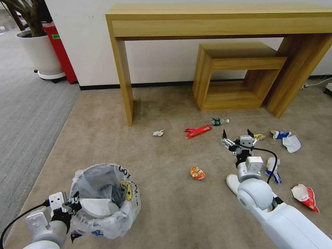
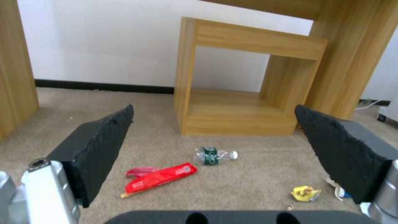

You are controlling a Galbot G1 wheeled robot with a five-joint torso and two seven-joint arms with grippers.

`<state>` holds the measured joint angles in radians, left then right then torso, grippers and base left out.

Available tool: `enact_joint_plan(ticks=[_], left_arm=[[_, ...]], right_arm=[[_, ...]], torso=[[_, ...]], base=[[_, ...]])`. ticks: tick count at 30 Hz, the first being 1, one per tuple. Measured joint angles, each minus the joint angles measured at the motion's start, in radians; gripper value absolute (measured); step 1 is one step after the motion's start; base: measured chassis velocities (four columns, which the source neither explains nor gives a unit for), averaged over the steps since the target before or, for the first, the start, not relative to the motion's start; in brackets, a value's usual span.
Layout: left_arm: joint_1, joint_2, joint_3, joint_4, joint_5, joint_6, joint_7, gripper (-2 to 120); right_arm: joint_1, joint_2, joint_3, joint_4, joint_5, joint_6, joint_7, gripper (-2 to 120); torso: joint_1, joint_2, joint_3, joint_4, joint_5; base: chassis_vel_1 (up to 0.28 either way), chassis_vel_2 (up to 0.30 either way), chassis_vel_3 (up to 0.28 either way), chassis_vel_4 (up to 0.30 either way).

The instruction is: Pick up the trash bin and place the garbage on the floor into it.

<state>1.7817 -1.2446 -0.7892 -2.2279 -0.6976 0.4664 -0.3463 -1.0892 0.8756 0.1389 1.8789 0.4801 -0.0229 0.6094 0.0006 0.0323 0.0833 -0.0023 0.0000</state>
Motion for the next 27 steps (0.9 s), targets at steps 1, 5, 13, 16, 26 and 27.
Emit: enact_joint_plan(ticks=[1, 5, 13, 16, 26, 27], left_arm=[[-0.001, 0.000, 0.001, 0.001, 0.000, -0.001, 0.000, 1], [-0.002, -0.001, 0.002, 0.004, 0.000, -0.004, 0.001, 1], [-0.002, -0.002, 0.002, 0.006, 0.001, -0.007, 0.001, 1], [-0.003, -0.005, 0.003, 0.011, 0.003, -0.012, 0.001, 1], [-0.004, -0.008, 0.007, 0.017, 0.008, -0.017, 0.002, 1], [-0.005, -0.008, 0.008, 0.017, 0.009, -0.017, 0.002, 1]], right_arm=[[0.000, 0.000, -0.001, 0.000, 0.000, 0.000, 0.000, 99], [0.002, 0.001, -0.002, -0.002, 0.000, 0.000, 0.000, 100], [0.006, 0.001, -0.006, -0.007, 0.000, 0.002, 0.000, 99], [0.008, 0.002, -0.011, -0.010, -0.001, 0.011, 0.000, 100], [0.009, 0.000, -0.013, -0.011, 0.004, 0.023, -0.001, 100], [0.009, -0.001, -0.013, -0.011, 0.005, 0.024, -0.001, 100]], torso=[[0.000, 0.000, 0.000, 0.0000, 0.0000], [0.000, 0.000, 0.000, -0.0001, -0.0001], [0.000, 0.000, 0.000, 0.0000, 0.0000], [0.000, 0.000, 0.000, 0.0000, 0.0000], [0.000, 0.000, 0.000, 0.0000, 0.0000], [0.000, 0.000, 0.000, -0.0001, 0.0000]], base=[[-0.078, 0.065, 0.053, -0.077], [-0.076, 0.060, 0.070, -0.071], [-0.071, 0.072, 0.060, -0.068], [-0.063, 0.067, 0.060, -0.072], [-0.016, 0.017, 0.019, -0.014], [0.000, 0.000, 0.000, 0.000]])
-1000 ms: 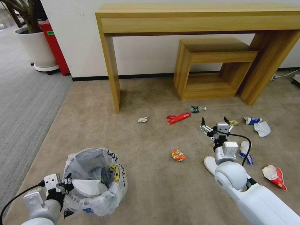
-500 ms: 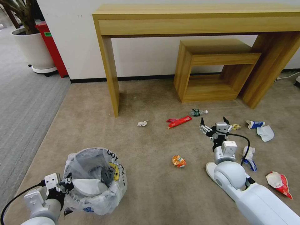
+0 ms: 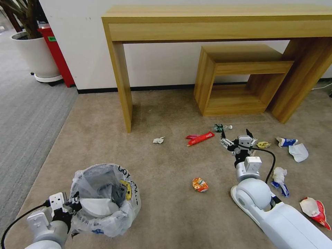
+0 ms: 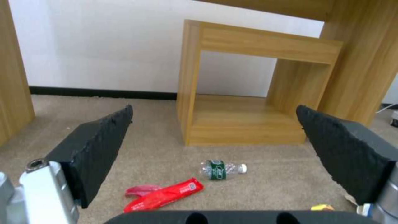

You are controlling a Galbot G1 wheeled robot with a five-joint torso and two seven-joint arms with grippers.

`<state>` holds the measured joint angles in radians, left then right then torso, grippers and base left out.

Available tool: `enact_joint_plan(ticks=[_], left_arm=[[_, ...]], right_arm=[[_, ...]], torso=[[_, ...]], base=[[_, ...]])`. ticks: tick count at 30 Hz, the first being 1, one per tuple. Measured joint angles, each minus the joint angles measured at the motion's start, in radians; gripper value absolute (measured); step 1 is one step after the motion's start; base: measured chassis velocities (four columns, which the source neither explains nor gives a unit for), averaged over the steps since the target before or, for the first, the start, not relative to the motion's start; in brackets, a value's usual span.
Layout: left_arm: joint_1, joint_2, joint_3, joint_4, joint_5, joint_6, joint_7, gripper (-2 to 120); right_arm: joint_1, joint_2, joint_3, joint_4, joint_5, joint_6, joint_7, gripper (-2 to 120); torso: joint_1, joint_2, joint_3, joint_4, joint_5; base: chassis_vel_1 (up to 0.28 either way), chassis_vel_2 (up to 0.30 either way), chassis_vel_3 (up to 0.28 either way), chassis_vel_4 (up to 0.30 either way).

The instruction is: Pick up the trash bin and place the garbage on the floor into it.

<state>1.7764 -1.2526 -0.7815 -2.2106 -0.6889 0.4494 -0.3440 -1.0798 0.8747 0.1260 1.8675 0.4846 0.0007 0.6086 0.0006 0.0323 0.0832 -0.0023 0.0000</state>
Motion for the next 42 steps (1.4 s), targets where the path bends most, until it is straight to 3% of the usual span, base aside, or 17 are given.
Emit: enact_joint_plan(ticks=[42], left_arm=[[-0.018, 0.008, 0.006, 0.024, 0.005, -0.012, 0.009, 1]], right_arm=[[0.008, 0.003, -0.002, -0.013, 0.000, -0.005, 0.000, 100]], torso=[[0.000, 0.000, 0.000, 0.0001, 0.0000]], base=[[0.000, 0.000, 0.000, 0.000]])
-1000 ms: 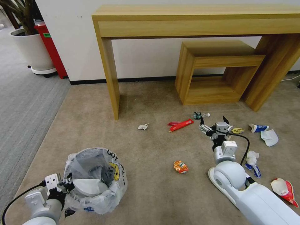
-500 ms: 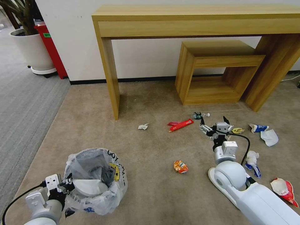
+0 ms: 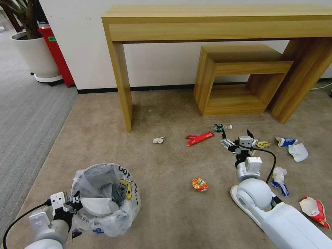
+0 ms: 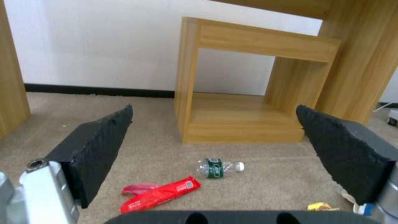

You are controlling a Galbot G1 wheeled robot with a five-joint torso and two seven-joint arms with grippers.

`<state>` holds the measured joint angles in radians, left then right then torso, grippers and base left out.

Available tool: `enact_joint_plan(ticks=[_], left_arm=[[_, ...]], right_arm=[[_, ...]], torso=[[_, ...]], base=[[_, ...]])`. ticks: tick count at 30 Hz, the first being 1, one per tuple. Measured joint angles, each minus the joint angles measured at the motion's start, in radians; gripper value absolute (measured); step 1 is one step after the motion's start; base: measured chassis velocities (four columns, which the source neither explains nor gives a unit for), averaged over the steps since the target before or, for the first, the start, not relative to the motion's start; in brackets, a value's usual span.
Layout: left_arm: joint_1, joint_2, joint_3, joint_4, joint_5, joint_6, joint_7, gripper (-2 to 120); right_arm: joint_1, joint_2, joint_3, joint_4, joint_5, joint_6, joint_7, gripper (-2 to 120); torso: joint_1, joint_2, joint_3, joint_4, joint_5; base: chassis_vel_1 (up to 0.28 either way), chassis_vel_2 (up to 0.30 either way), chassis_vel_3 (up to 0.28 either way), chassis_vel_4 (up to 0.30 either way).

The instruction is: Pick up the trash bin and place the garbage on the floor into it.

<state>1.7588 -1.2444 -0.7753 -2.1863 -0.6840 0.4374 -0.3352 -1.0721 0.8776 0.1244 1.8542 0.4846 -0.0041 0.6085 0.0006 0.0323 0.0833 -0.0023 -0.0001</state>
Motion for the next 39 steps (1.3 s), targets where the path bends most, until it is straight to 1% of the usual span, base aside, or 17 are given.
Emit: enact_joint_plan(ticks=[10, 13, 26, 30, 37, 38, 39], left_arm=[[-0.007, 0.010, -0.003, 0.008, -0.007, -0.002, 0.000, 1], [-0.013, 0.013, -0.004, 0.010, -0.012, -0.002, 0.000, 1], [-0.021, 0.014, -0.001, 0.018, -0.014, -0.002, 0.000, 1], [-0.022, 0.012, 0.000, 0.020, -0.014, -0.004, 0.000, 1], [-0.015, 0.009, 0.002, 0.022, -0.008, -0.010, 0.000, 1], [-0.014, 0.009, 0.002, 0.024, -0.006, -0.012, 0.000, 1], [-0.012, 0.009, 0.002, 0.027, -0.004, -0.014, 0.000, 1]], right_arm=[[0.017, 0.009, -0.015, -0.013, 0.001, -0.002, 0.000, 100], [0.021, 0.011, -0.019, -0.017, 0.001, -0.002, -0.001, 97], [0.023, 0.014, -0.021, -0.024, 0.000, 0.001, -0.002, 98], [0.022, 0.016, -0.021, -0.026, -0.003, 0.009, -0.002, 100], [0.016, 0.014, -0.023, -0.024, -0.001, 0.025, -0.005, 100], [0.013, 0.009, -0.023, -0.018, 0.003, 0.020, -0.005, 100], [0.004, -0.005, -0.021, -0.005, 0.025, -0.006, 0.002, 100]], torso=[[0.000, 0.000, 0.000, 0.0000, 0.0000], [0.000, 0.000, 0.000, 0.0000, 0.0000], [0.000, 0.000, 0.000, -0.0001, 0.0001], [0.000, 0.000, 0.000, -0.0001, 0.0000], [0.000, 0.000, 0.000, 0.0000, 0.0001], [0.000, 0.000, 0.000, 0.0001, 0.0001], [0.000, 0.000, 0.000, 0.0000, 0.0001]], base=[[0.000, 0.000, 0.000, 0.000], [-0.015, 0.019, 0.014, -0.019], [-0.095, 0.086, 0.091, -0.089], [-0.038, 0.044, 0.051, -0.053], [0.000, 0.000, 0.000, 0.000], [0.000, 0.000, 0.000, 0.000], [0.000, 0.000, 0.000, 0.000]])
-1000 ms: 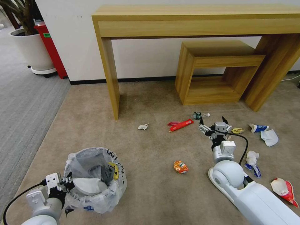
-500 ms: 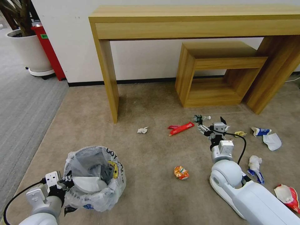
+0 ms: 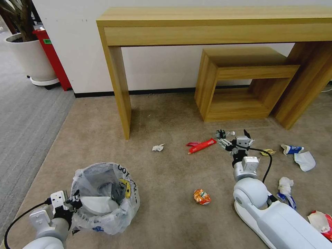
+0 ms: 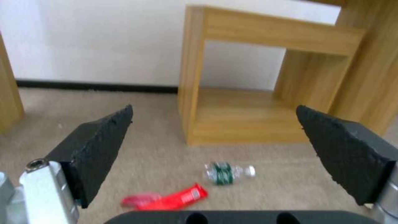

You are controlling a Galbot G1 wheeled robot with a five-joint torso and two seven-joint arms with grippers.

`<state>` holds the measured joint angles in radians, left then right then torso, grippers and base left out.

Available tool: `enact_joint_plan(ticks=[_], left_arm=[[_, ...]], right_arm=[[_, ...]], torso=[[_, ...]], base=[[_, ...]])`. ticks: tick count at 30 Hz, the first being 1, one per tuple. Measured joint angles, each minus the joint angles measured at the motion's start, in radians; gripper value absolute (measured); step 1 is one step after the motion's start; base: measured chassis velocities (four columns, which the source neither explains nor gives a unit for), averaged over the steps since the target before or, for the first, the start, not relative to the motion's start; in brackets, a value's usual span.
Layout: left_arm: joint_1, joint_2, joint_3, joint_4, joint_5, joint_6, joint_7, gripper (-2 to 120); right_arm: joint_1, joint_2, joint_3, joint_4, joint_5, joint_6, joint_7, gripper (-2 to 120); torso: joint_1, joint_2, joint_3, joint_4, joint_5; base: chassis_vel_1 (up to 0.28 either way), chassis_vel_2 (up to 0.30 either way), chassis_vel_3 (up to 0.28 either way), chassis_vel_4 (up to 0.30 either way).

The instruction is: Pick up the trash bin and place the garbage on the floor into it.

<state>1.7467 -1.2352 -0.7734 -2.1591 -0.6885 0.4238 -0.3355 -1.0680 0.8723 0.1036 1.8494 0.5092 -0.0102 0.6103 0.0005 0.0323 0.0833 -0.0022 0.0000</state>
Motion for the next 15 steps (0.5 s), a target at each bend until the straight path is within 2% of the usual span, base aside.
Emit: enact_joint_plan(ticks=[1, 4, 5, 8, 9, 11, 12, 15], left_arm=[[0.000, 0.000, 0.000, 0.000, 0.000, 0.000, 0.000, 1], [-0.003, 0.004, 0.003, 0.010, 0.003, -0.005, 0.000, 1], [-0.003, 0.004, 0.003, 0.010, 0.003, -0.005, 0.000, 1], [-0.013, 0.004, 0.010, 0.022, 0.005, -0.011, 0.002, 1], [-0.013, 0.004, 0.010, 0.022, 0.005, -0.011, 0.002, 1], [-0.021, 0.004, 0.018, 0.033, 0.006, -0.016, 0.005, 1], [-0.021, 0.004, 0.018, 0.033, 0.006, -0.016, 0.005, 1], [-0.036, 0.005, 0.025, 0.045, 0.007, -0.018, 0.005, 1]], right_arm=[[0.000, 0.000, 0.000, 0.000, 0.000, 0.000, 0.000, 100], [-0.041, -0.078, 0.028, 0.042, 0.075, -0.071, 0.006, 100], [-0.041, -0.078, 0.028, 0.042, 0.075, -0.071, 0.006, 100], [-0.108, -0.175, 0.083, 0.079, 0.149, -0.115, -0.017, 100], [-0.108, -0.175, 0.083, 0.079, 0.149, -0.115, -0.017, 100], [-0.177, -0.239, 0.127, 0.101, 0.199, -0.111, -0.064, 100], [-0.177, -0.239, 0.127, 0.101, 0.199, -0.111, -0.064, 100], [-0.236, -0.293, 0.149, 0.102, 0.193, -0.039, -0.124, 100]], torso=[[0.000, 0.000, 0.000, 0.0000, 0.0000], [0.000, 0.000, 0.000, 0.0000, 0.0000], [0.000, 0.000, 0.000, 0.0000, 0.0000], [0.000, 0.000, 0.000, -0.0001, 0.0000], [0.000, 0.000, 0.000, -0.0001, 0.0000], [0.000, 0.000, 0.000, -0.0003, -0.0001], [0.000, 0.000, 0.000, -0.0003, -0.0001], [0.000, 0.000, 0.000, -0.0003, 0.0002]], base=[[0.000, 0.000, 0.000, 0.000], [0.000, 0.000, 0.000, 0.000], [0.000, 0.000, 0.000, 0.000], [0.000, 0.000, 0.000, 0.000], [0.000, 0.000, 0.000, 0.000], [0.000, 0.000, 0.000, 0.000], [0.000, 0.000, 0.000, 0.000], [0.000, 0.000, 0.000, 0.000]])
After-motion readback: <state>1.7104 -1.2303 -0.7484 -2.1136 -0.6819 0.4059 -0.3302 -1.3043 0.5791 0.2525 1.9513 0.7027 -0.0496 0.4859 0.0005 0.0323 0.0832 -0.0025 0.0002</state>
